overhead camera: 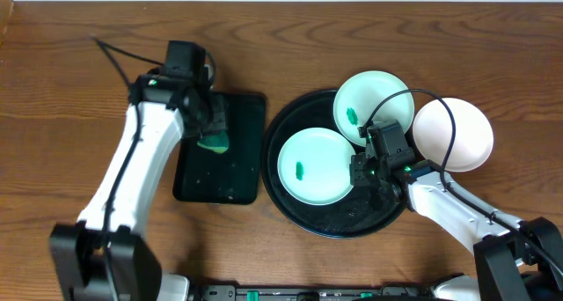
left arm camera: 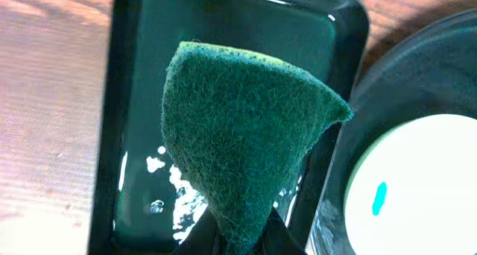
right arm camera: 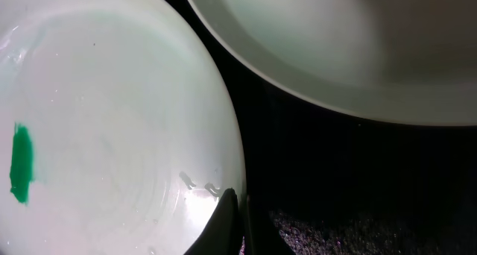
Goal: Clean dirty plates on tray and stack at the side
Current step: 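Move the held sponge with the left gripper onto the green plate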
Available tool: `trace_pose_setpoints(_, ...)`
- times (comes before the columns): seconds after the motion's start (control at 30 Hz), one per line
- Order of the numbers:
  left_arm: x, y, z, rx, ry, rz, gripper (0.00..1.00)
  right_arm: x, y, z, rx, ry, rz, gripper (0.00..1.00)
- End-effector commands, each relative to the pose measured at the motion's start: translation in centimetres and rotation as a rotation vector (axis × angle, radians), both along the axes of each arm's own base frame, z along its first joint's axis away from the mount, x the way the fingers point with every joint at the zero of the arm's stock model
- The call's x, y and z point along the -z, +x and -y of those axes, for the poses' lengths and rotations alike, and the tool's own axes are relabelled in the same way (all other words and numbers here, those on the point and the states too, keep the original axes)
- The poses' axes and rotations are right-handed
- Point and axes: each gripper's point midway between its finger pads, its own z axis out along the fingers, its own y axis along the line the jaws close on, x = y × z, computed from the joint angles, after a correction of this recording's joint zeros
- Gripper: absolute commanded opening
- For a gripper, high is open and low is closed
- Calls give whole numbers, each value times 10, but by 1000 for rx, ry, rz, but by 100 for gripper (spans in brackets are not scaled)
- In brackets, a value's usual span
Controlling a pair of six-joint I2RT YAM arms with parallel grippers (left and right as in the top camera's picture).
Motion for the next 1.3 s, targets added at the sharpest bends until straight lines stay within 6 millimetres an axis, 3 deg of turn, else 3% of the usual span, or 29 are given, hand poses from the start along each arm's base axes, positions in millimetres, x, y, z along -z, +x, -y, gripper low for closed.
trace_pose_setpoints(0.0,6,6,13,55,25,-1,7,1,-1,6,16,-24,1,1)
trace_pose_setpoints(0.2,11,5,34,118,111,19,7,1,-1,5,15,-21,1,1)
trace_pose_setpoints(0.77,23,-22,113,192,55,38,7,1,-1,4,52,-3,-11,1)
trace_pose_setpoints(1.03,39,-25,120,41,3,30,7,1,-1,4,52,-3,-11,1)
trace_pose_setpoints(1.27,49,-29,136,82,-17,60,7,1,-1,4,52,-2,-11,1)
